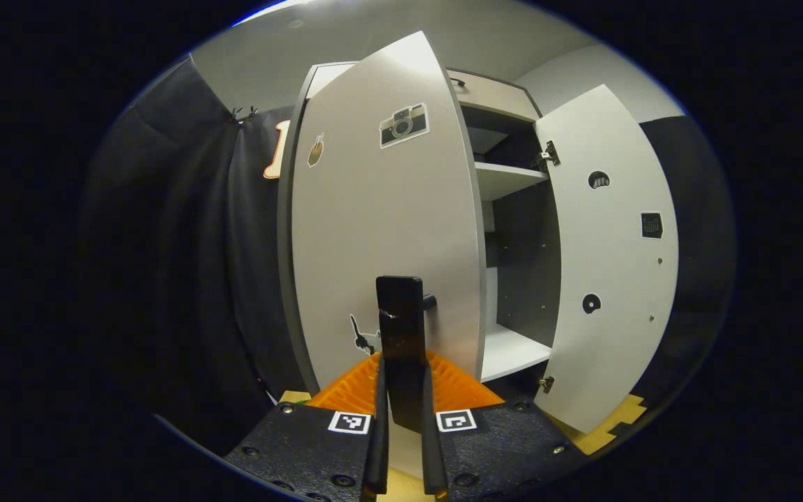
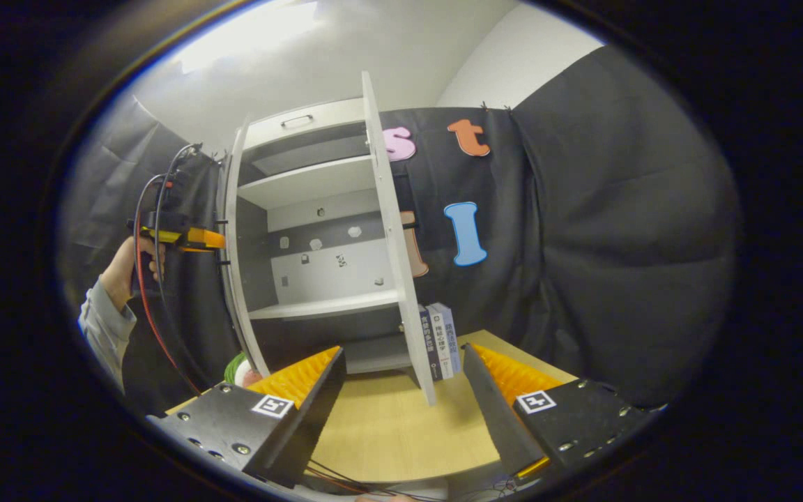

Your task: Open the right door of the double-door shoe cabinet with the right hand, and open the left door with the left hand.

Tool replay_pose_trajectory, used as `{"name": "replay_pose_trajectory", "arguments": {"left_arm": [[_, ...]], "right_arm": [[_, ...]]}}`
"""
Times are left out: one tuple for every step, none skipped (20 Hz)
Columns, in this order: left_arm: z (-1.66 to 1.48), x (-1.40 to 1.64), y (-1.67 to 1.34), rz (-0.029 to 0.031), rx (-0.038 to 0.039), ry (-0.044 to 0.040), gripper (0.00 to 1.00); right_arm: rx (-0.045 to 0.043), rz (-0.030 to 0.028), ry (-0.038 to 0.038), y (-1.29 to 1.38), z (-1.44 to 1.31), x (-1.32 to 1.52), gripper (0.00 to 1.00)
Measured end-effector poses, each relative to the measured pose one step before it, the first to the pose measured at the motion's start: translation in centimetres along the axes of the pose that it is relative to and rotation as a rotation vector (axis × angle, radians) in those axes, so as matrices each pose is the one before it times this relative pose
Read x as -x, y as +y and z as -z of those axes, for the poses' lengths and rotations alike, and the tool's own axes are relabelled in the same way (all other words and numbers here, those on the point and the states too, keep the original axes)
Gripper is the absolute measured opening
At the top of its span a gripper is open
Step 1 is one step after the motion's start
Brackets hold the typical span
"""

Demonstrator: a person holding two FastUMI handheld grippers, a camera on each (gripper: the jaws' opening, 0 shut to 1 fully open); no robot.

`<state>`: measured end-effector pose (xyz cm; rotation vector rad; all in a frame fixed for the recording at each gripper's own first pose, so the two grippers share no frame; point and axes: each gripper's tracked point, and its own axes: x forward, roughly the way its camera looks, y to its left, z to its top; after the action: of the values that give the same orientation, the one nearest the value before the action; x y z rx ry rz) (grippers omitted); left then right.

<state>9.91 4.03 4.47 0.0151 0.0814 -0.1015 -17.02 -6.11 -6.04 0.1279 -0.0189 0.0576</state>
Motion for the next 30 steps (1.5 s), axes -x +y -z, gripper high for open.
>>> {"name": "replay_pose_trajectory", "arguments": {"left_arm": [[-0.005, 0.429, 0.437, 0.00266, 0.00014, 0.00039, 0.20], [-0.025, 0.232, 0.350, 0.00247, 0.00195, 0.00204, 0.20], [0.103, 0.373, 0.466, 0.00042, 0.00351, 0.00320, 0.20], [-0.032, 0.391, 0.510, -0.00324, 0.00457, 0.00031, 0.20], [0.009, 0.254, 0.410, -0.00445, 0.00098, 0.00175, 0.19], [0.066, 0.345, 0.457, -0.00501, -0.00340, -0.00111, 0.20], [-0.013, 0.274, 0.345, -0.00504, -0.00506, -0.00271, 0.20], [-0.075, 0.194, 0.349, -0.00812, -0.00510, -0.00197, 0.20], [0.023, 0.267, 0.527, -0.00972, -0.00215, -0.00276, 0.20], [-0.012, 0.268, 0.519, -0.01000, -0.00417, -0.00300, 0.18], [0.072, 0.170, 0.403, -0.00493, -0.00252, -0.00378, 0.17], [-0.070, 0.134, 0.161, -0.00896, -0.00137, -0.00337, 0.16], [0.013, 0.067, 0.282, -0.01032, -0.00455, -0.00096, 0.16], [0.055, 0.119, 0.509, -0.01253, -0.00059, 0.00030, 0.14], [0.054, 0.159, 0.857, -0.01147, 0.00082, 0.00048, 0.13], [0.043, 0.538, 1.381, -0.00958, 0.00289, -0.00030, 0.12], [-0.027, 0.233, 0.738, -0.01136, 0.00511, -0.00214, 0.11], [0.144, 0.139, 0.707, -0.00957, 0.00490, 0.00394, 0.08], [-0.033, 0.095, 0.576, -0.00967, 0.01185, 0.00077, 0.07], [0.003, 0.020, 0.656, -0.00962, 0.00359, 0.00339, 0.06], [0.150, -0.045, 0.752, -0.01335, 0.00021, 0.00133, 0.04], [-0.047, -0.065, 0.703, -0.01497, 0.00206, -0.00139, 0.02], [0.086, 0.045, 0.561, -0.01059, 0.00075, 0.00076, 0.01], [-0.060, -0.087, 0.451, -0.00382, 0.00447, -0.00264, 0.00], [0.032, 0.026, 0.353, 0.00117, 0.00803, -0.00010, 0.00], [-0.026, 0.064, 0.270, 0.00319, 0.00825, -0.00111, 0.00], [0.054, -0.024, 0.200, 0.00504, 0.00472, -0.00003, 0.00], [0.022, 0.057, 0.042, 0.00709, 0.00314, -0.00112, 0.00], [0.016, 0.036, -0.049, 0.00789, -0.00377, -0.00169, 0.00], [0.019, -0.025, 0.055, 0.00341, -0.00177, -0.00317, 0.00]], "right_arm": [[0.00332, -0.00563, 0.00058, 0.288, 0.005, 0.015, 1.00], [0.00356, -0.00578, 0.00030, 0.324, -0.030, -0.096, 1.00], [0.00232, -0.00315, 0.00259, 0.238, 0.119, -0.048, 1.00], [0.00125, -0.00353, 0.00454, 0.289, 0.114, -0.085, 1.00], [-0.00220, -0.00630, 0.00422, 0.286, 0.142, -0.010, 1.00], [-0.00069, -0.01532, 0.00505, 0.557, 0.186, -0.107, 1.00], [0.00220, -0.01596, 0.00746, 0.628, 0.251, -0.163, 0.97], [0.00282, -0.01015, 0.00766, 0.500, 0.177, -0.258, 0.97], [0.00365, -0.00593, 0.00582, 0.361, 0.216, -0.056, 0.97], [0.00530, -0.00280, 0.00499, 0.339, 0.157, -0.173, 0.97], [0.00621, -0.00387, 0.00408, 0.365, 0.144, 0.024, 1.00], [0.00627, -0.00577, 0.00364, 0.421, 0.125, -0.079, 1.00], [0.00475, -0.00461, 0.00247, 0.386, 0.072, -0.052, 1.00], [0.00464, -0.00371, 0.00037, 0.259, -0.031, -0.014, 1.00], [0.00571, -0.00273, -0.00089, 0.225, -0.072, -0.042, 1.00], [0.00603, -0.00131, -0.00094, 0.157, -0.060, -0.079, 1.00], [0.00439, -0.00105, -0.00034, 0.193, -0.001, 0.011, 1.00], [0.00117, -0.00142, -0.00108, 0.119, -0.063, 0.050, 1.00], [-0.00128, -0.00126, -0.00052, 0.165, 0.025, -0.080, 1.00], [-0.00203, -0.00078, -0.00012, 0.097, -0.021, -0.099, 1.00], [-0.00200, 0.00012, 0.00021, 0.097, 0.004, -0.104, 1.00], [-0.00187, 0.00104, 0.00163, 0.071, 0.020, -0.064, 1.00], [0.00014, -0.00006, 0.00288, 0.139, 0.116, -0.007, 1.00], [0.00218, -0.00027, 0.00358, 0.123, 0.092, -0.105, 1.00], [0.00427, -0.00039, 0.00350, 0.182, 0.146, -0.102, 1.00], [0.00402, -0.00140, 0.00194, 0.218, 0.040, -0.110, 1.00], [0.00264, -0.00236, 0.00012, 0.160, 0.123, 0.062, 1.00], [0.00296, -0.00296, 0.00113, 0.196, 0.000, -0.075, 1.00], [0.00288, -0.00246, 0.00062, 0.099, 0.100, -0.028, 1.00], [0.00198, -0.00133, 0.00055, 0.147, -0.024, -0.130, 1.00]]}}
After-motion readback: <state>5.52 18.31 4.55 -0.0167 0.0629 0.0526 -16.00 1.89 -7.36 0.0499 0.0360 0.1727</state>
